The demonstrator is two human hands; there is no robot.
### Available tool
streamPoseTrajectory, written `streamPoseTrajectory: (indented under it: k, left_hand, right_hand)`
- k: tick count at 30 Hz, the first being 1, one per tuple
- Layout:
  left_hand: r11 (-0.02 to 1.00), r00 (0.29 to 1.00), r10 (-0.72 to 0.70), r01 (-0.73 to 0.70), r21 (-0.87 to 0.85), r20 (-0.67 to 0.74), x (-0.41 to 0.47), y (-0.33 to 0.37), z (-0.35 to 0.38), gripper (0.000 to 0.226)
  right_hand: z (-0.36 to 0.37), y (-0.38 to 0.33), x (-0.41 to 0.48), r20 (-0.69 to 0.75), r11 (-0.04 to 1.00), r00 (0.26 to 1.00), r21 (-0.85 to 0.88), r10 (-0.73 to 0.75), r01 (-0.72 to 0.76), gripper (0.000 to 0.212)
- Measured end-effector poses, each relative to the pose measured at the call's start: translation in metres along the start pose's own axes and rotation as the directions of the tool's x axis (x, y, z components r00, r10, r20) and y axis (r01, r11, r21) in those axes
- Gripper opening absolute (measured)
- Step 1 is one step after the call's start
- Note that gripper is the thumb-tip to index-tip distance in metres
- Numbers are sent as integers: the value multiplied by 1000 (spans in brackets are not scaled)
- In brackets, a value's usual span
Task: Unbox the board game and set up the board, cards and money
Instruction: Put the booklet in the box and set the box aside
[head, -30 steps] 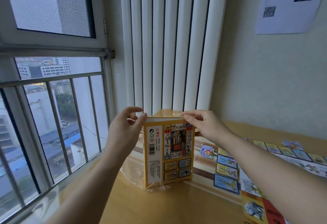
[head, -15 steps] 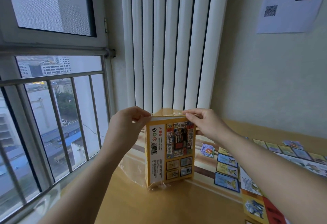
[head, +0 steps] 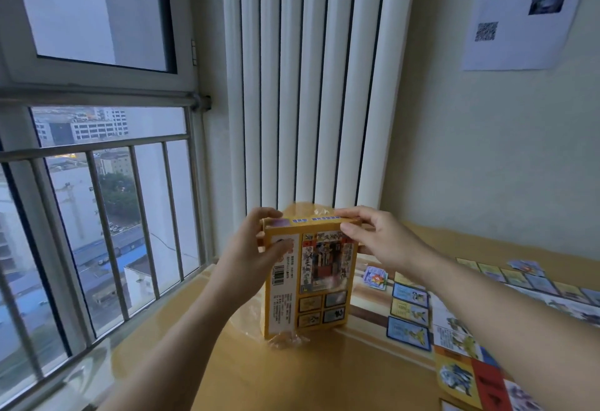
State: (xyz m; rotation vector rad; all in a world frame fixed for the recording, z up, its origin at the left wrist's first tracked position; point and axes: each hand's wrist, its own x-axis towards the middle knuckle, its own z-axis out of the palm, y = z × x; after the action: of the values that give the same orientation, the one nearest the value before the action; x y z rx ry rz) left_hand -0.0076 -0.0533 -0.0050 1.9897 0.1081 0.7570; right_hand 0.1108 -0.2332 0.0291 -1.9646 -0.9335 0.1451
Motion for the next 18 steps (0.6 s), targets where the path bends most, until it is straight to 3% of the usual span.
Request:
streamPoseTrajectory:
  k: [4, 7, 10, 14, 16, 18]
  left_hand:
    - [981, 979, 194, -195, -19, -70, 1, 33, 1, 30]
    - [909, 911, 409, -402, 112, -48, 3, 64, 6, 39]
    - [758, 784, 618, -614, 221, 57, -2, 87, 19, 37]
    - [510, 571, 800, -809, 292, 185, -14, 108, 40, 22]
    - [361, 442, 866, -876, 319, 234, -18, 116, 46, 17]
    - [273, 379, 882, -896, 351, 282, -19, 122, 50, 15]
  right_hand:
    - [-30, -28, -15, -92, 986, 996, 164, 16, -1, 18]
    - [-54, -43, -29, -165, 938, 977, 339, 132, -70, 36]
    - [-80, -52, -54, -18, 810, 945, 521, 327, -270, 52]
    - [-114, -50, -89, 80, 699, 895, 595, 439, -396, 73]
    - [-122, -50, -107, 125, 710, 891, 560, 437, -427, 59]
    - [-127, -50, -121, 82, 732, 902, 555, 425, -395, 37]
